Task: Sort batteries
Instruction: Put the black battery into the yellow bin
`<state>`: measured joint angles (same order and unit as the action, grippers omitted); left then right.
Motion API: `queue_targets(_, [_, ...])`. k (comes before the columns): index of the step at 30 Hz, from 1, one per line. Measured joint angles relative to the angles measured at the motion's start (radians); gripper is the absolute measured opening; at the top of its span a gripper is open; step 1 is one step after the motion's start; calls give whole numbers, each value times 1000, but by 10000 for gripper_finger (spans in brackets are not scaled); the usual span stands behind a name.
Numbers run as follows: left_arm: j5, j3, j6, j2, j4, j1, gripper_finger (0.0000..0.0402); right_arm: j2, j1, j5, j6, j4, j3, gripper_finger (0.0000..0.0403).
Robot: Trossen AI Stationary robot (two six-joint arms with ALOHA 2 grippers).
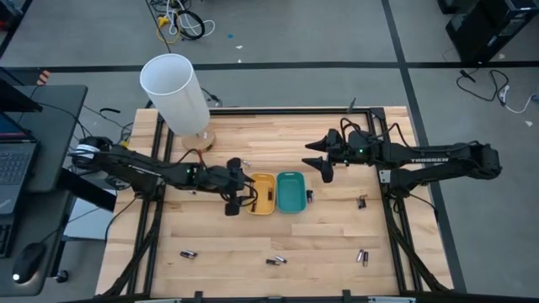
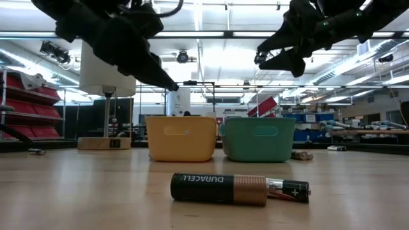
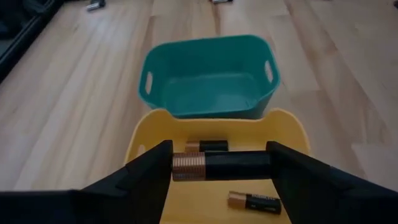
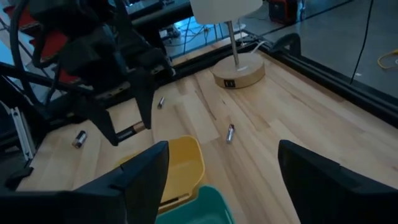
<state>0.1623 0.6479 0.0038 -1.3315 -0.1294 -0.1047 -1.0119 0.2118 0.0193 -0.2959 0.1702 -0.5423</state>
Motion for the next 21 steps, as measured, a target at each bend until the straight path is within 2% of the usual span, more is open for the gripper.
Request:
queue_targets(15, [-10,0,-11,-2,-60,0,273,-1,-7,0,10,0,0,293])
queue_targets(21, [29,0,-3,-2,-60,0,273,-1,-7,0,9,0,0,294])
